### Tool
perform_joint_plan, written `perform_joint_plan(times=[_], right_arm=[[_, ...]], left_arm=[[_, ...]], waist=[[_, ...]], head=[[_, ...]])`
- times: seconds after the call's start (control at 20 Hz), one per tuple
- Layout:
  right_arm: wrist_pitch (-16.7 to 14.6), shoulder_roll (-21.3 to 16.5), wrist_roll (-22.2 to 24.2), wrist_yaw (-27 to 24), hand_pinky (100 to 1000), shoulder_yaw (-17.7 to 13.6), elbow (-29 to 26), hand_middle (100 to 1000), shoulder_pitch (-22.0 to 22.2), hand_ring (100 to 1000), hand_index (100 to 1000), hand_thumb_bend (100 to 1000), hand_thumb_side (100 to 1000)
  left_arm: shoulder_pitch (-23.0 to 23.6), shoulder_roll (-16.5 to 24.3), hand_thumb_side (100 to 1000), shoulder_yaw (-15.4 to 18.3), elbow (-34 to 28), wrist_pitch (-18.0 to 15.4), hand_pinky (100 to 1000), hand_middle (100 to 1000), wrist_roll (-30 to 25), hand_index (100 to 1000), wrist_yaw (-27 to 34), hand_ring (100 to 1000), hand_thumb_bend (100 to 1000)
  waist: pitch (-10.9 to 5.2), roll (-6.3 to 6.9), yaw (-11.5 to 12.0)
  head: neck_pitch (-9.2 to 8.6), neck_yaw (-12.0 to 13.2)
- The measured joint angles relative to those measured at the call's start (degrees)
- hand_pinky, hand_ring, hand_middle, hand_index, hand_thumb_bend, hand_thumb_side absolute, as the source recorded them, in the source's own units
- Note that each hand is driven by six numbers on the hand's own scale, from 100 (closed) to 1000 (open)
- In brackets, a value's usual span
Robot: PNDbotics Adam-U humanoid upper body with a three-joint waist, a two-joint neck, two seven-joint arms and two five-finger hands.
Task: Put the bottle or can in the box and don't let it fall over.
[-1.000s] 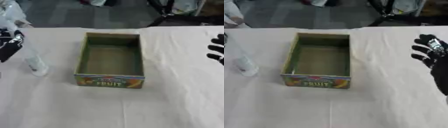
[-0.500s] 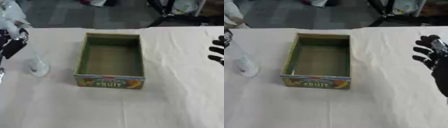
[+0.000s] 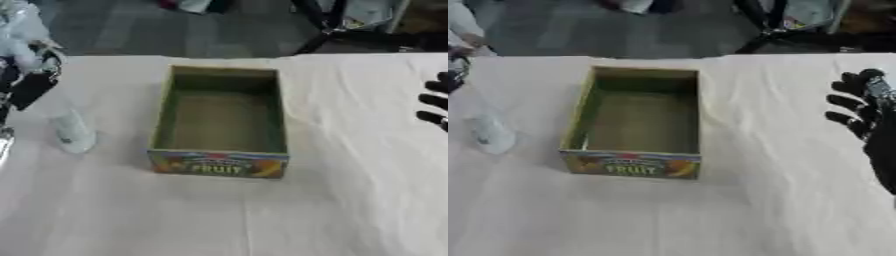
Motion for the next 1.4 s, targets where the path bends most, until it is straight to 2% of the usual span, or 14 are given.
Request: perform_joint_plan(times=[0.15,0.2,0.25,0.45,0.65,0.8,0.85,0.95,1.0,1.1,1.25,1.4], right_arm=[[0.28,0.21,-0.30,0.01,821,0.06,0.00,809,-0.03,859,838,100,908],[0.42,0.21,-0.46,0.02,821,0.08,0.00,809,-0.05,859,838,100,986],[0.61,0.22,-0.67,0.03,821,0.10,0.02,809,-0.12,859,838,100,1000],[1.64,0.24,-1.77,0.03,821,0.11,0.05,809,-0.18,859,838,100,1000],[2.56,0.29,-2.70,0.03,821,0.11,0.05,809,-0.19,859,838,100,1000],[3.09,0.43,-3.23,0.03,821,0.11,0.05,809,-0.23,859,838,100,1000],[3.21,0.52,-3.35,0.03,821,0.11,0.05,809,-0.24,859,838,100,1000],[3.32,0.71,-3.47,0.03,821,0.11,0.05,809,-0.25,859,838,100,1000],[3.38,0.73,-3.54,0.03,821,0.11,0.05,809,-0.25,859,838,100,1000],[3.51,0.74,-3.66,0.03,821,0.11,0.05,808,-0.25,858,838,100,1000],[3.54,0.76,-3.74,0.03,821,0.09,0.05,807,-0.25,857,838,100,1000],[3.45,0.79,-3.85,0.01,821,-0.04,0.05,807,-0.25,856,837,100,1000]], left_arm=[[-0.26,-0.45,509,-0.14,0.82,-0.27,1000,689,0.46,858,0.03,752,100],[-0.29,-0.65,497,-0.27,1.11,-0.38,1000,688,0.58,858,0.08,746,100],[-0.29,-0.77,486,-0.34,1.40,-0.48,1000,686,0.67,857,0.16,745,100],[-0.24,-1.48,437,-0.53,2.55,-1.20,1000,663,0.88,844,0.29,726,100],[0.33,-2.14,398,-0.63,3.58,-1.50,1000,618,1.93,824,0.32,661,100],[0.99,-2.58,399,-0.62,3.87,-1.70,1000,657,3.32,830,0.72,697,100],[1.35,-2.71,407,-0.63,3.95,-1.96,1000,686,3.69,838,0.98,764,100],[2.10,-2.90,417,-0.63,4.19,-2.93,1000,681,4.35,838,1.77,756,100],[2.44,-3.06,415,-0.63,4.30,-3.67,1000,669,4.60,834,2.14,716,100],[3.05,-3.18,413,-0.61,5.00,-5.33,1000,665,5.04,831,2.78,701,100],[3.48,-3.19,394,-0.41,6.76,-7.40,1000,622,5.74,816,3.37,628,100],[3.72,-3.35,404,-0.20,8.91,-8.69,1000,645,6.35,844,4.59,675,100]], waist=[[0.22,0.00,-0.18],[0.35,0.00,-0.19],[0.44,0.00,-0.23],[0.77,0.02,-0.24],[1.12,-0.02,-0.25],[1.25,-0.05,-0.25],[1.33,-0.06,-0.25],[1.36,-0.07,-0.25],[1.36,-0.07,-0.24],[1.36,-0.07,-0.24],[1.36,-0.08,-0.23],[1.36,-0.11,-0.24]], head=[[-0.04,0.06],[-0.10,0.06],[-0.20,0.07],[-0.47,0.09],[-0.49,0.10],[-0.49,0.10],[-0.49,0.10],[-0.49,0.10],[-0.49,0.10],[-0.49,0.09],[-0.51,0.07],[-0.53,0.07]])
